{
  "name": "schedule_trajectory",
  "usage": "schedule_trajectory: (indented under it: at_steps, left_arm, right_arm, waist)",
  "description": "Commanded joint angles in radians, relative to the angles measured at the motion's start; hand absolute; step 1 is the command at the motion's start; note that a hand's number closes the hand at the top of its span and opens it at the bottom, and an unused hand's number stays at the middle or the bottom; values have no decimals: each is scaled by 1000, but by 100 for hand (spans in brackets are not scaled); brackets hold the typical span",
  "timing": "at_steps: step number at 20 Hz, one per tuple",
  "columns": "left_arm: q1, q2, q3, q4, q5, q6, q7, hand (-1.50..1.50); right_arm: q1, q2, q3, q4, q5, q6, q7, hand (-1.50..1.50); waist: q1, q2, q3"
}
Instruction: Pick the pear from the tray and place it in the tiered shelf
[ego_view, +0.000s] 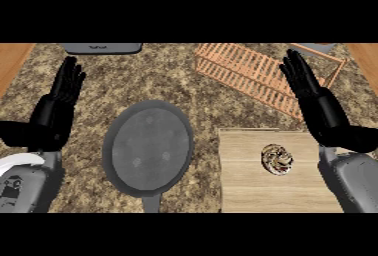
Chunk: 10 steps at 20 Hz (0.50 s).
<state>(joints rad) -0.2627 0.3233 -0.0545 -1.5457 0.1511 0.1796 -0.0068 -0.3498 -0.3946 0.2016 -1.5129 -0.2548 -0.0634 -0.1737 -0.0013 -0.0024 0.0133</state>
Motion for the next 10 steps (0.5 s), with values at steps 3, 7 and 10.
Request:
schedule_trajectory:
  at_steps: [3, 7, 10]
  left_arm:
    - [130, 44, 28, 42, 1, -11, 55, 0]
    - [229, 56, 30, 123, 10, -21, 106, 0]
    - [292, 79, 63, 138, 41, -54, 92, 0]
  right_arm:
    - [101, -145, 159, -113, 88, 262, -129, 150]
    - [32, -384, 97, -125, 415, 150, -165, 150]
    - [208, -391, 70, -139, 489, 41, -434, 150]
  waist:
    - [4, -4, -13]
    - [-49, -36, -25]
    - [-58, -12, -8]
